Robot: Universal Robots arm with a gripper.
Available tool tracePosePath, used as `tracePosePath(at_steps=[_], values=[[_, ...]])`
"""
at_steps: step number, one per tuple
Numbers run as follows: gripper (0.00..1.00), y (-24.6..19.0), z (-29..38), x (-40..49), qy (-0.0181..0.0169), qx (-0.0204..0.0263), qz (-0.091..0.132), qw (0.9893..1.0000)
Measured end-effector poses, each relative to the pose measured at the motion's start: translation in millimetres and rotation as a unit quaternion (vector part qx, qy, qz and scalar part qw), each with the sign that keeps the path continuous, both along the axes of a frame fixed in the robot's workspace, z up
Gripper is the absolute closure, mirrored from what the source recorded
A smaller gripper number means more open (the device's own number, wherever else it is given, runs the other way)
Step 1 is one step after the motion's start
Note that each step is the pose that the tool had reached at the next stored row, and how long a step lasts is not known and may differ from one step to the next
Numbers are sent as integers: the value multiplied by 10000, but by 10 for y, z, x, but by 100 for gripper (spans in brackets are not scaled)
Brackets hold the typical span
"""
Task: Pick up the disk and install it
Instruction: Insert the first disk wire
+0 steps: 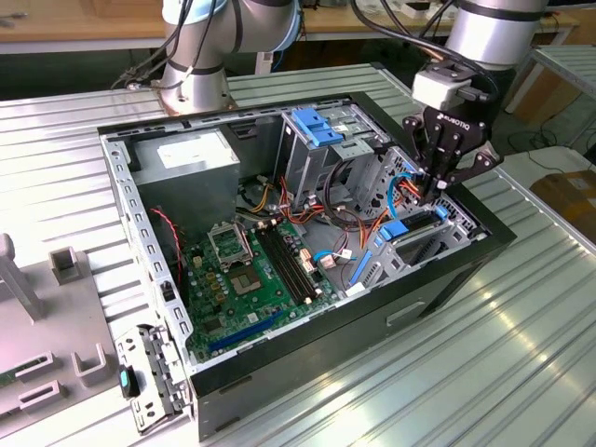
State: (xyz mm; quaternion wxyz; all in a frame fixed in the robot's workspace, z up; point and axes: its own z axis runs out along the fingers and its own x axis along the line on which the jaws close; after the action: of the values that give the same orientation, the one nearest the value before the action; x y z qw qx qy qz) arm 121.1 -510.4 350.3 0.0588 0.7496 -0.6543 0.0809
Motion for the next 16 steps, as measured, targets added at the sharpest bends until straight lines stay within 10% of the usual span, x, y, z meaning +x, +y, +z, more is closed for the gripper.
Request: tracePosePath(at_steps=[7,10,16], values=[[84,-2,0,-1,0,19,-2,10000],[84,-26,0,-1,-1,310,-37,9995],[84,-56,0,37,0,549,-53,9985]])
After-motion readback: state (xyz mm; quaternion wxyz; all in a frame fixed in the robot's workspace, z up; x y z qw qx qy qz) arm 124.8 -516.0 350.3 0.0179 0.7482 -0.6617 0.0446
